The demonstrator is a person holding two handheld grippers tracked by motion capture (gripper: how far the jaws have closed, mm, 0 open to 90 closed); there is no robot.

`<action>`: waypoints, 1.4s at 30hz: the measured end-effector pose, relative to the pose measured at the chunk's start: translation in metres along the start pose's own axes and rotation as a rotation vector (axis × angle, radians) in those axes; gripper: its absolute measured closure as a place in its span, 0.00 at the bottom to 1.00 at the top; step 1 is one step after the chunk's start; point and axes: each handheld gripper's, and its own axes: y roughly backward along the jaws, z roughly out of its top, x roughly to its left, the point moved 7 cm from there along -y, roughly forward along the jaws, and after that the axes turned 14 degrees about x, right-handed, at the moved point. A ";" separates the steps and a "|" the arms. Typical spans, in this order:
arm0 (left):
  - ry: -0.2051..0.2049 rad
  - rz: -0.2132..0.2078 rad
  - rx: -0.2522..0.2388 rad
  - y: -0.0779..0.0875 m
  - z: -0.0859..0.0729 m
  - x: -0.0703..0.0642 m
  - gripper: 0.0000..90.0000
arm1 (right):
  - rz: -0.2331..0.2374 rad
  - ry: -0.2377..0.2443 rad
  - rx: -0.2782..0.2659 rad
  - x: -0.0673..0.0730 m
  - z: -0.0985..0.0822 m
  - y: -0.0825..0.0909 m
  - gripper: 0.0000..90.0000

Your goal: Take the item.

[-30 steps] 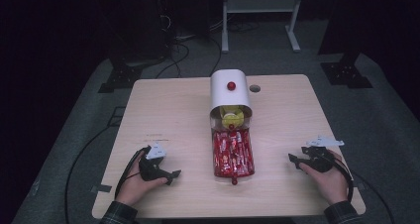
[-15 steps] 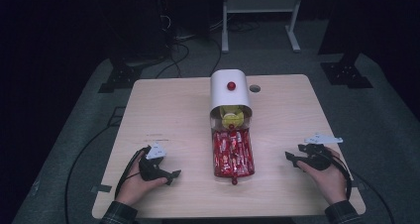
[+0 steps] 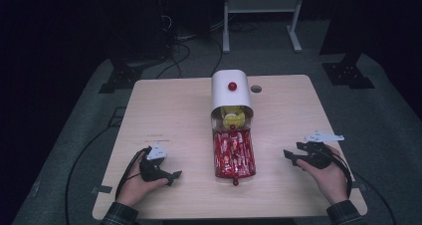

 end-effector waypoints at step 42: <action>0.002 0.001 0.000 0.000 0.000 0.000 0.00 | 0.052 0.061 -0.031 0.025 0.026 0.013 0.41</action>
